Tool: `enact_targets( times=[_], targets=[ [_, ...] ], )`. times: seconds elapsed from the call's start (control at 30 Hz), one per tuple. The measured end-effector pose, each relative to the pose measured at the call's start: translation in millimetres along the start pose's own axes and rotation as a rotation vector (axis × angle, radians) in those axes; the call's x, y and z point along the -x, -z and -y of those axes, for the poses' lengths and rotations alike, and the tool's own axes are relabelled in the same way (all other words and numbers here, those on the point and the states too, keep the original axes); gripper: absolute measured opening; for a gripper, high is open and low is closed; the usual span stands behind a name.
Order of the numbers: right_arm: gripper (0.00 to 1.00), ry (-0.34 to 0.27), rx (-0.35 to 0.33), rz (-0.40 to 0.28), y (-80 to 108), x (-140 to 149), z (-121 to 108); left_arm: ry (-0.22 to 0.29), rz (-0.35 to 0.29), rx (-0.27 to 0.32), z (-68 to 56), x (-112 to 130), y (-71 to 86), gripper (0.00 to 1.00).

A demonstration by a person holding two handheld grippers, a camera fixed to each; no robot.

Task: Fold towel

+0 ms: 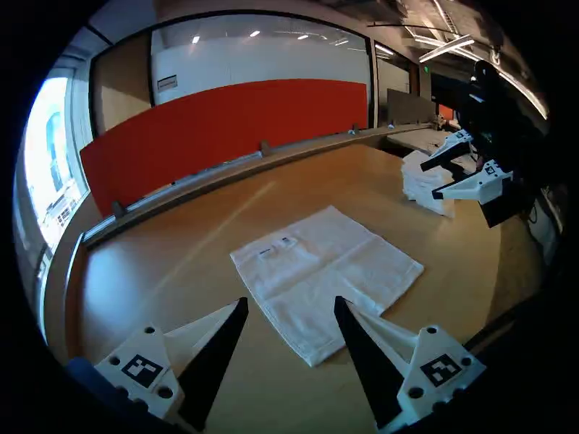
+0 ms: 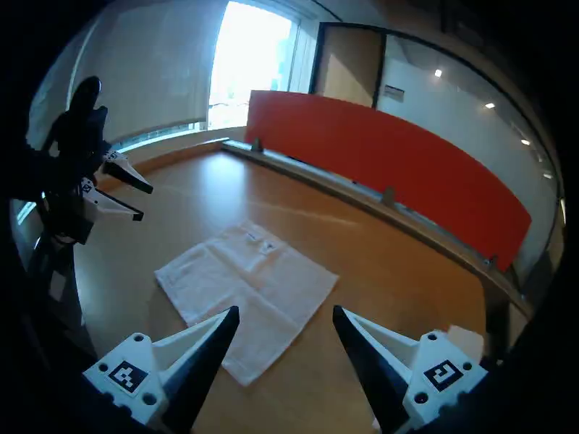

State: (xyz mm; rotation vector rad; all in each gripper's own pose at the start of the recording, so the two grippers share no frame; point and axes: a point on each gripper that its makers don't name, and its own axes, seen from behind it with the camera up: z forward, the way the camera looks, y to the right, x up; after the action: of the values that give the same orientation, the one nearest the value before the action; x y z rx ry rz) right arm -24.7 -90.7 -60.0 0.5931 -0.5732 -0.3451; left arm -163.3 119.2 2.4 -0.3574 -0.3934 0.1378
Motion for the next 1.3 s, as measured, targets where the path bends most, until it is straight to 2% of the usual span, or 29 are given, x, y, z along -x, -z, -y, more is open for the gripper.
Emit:
enact_targets(
  times=[0.3,0.7,1.1,1.3],
  targets=[
    [1.00,-0.005,-0.019,0.046,-22.9,39.4,11.3,0.017,0.077,0.035,-15.5,42.1,-28.3,0.88],
    [0.99,0.000,-0.054,0.130,-44.1,99.2,28.1,0.058,0.175,0.042,-20.9,92.0,-54.4,0.88],
    [0.94,-0.001,-0.086,0.200,-57.4,141.7,40.7,0.048,0.258,0.067,-28.8,124.9,-67.1,0.88],
    [0.82,0.007,-0.108,0.223,-60.0,153.4,46.8,0.046,0.283,0.077,-34.3,133.8,-68.7,0.87]
  ],
)
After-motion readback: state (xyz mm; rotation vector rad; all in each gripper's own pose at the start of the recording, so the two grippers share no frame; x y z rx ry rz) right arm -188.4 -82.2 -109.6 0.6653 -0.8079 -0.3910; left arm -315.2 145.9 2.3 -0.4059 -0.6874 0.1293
